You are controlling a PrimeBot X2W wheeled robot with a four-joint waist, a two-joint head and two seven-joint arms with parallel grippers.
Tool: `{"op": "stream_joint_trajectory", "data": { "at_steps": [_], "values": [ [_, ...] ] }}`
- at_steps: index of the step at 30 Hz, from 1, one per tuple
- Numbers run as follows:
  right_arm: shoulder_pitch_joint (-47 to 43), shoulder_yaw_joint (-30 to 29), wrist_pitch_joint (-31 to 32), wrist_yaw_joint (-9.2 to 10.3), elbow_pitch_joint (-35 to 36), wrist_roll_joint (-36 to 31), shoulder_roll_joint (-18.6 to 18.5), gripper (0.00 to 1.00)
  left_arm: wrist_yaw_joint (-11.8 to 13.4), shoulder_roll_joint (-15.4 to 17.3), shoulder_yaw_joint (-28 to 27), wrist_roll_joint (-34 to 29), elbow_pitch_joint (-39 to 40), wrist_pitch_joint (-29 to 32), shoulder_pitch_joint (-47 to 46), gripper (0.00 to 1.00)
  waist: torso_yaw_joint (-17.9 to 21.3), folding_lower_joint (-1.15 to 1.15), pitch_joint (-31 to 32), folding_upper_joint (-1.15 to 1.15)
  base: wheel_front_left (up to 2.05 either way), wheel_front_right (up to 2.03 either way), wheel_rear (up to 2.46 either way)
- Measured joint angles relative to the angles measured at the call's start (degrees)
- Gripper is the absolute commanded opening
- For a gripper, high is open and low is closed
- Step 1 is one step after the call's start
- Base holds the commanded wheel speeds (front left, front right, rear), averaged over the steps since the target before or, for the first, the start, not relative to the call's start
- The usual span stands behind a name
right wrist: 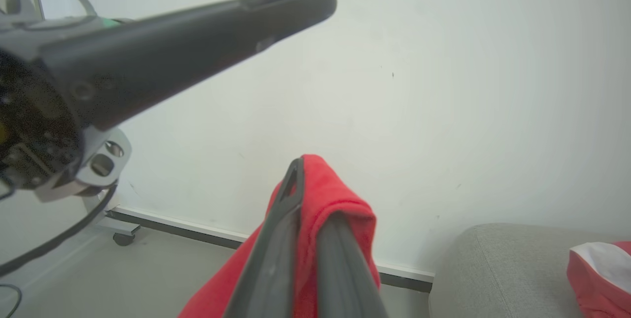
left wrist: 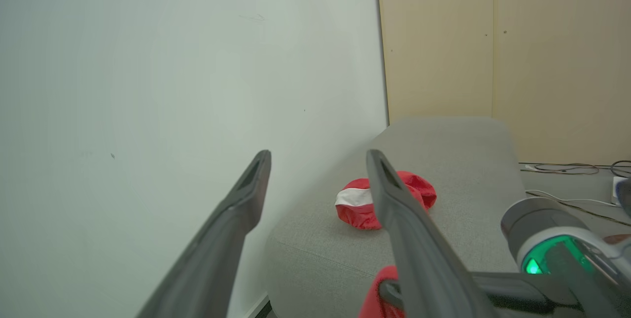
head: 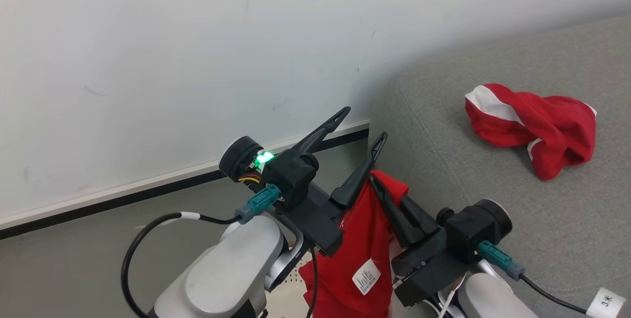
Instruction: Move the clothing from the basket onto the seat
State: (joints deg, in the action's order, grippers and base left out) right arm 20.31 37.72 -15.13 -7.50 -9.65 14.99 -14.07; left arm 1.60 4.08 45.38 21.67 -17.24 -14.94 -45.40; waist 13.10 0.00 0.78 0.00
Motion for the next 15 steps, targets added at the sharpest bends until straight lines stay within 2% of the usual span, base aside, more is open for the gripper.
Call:
{"op": "stream_joint_trajectory", "data": {
  "at_steps": [8, 15],
  "values": [
    [0.0, -2.3, 0.0, 0.0, 2.2, -0.9, -0.6, 0.0, 0.6, 0.8, -0.1, -0.2, 0.8, 0.0, 0.7, 1.0, 1.2, 0.0, -0.6, 0.0, 0.0, 0.0, 0.0],
    [0.1, -4.5, 0.0, 0.0, 4.1, -1.4, -0.7, 0.0, 0.7, 0.9, 0.1, -0.3, 0.8, 0.0, 0.6, 1.0, 4.2, 0.0, -1.2, 0.0, 0.0, 0.0, 0.0]
  ]
}}
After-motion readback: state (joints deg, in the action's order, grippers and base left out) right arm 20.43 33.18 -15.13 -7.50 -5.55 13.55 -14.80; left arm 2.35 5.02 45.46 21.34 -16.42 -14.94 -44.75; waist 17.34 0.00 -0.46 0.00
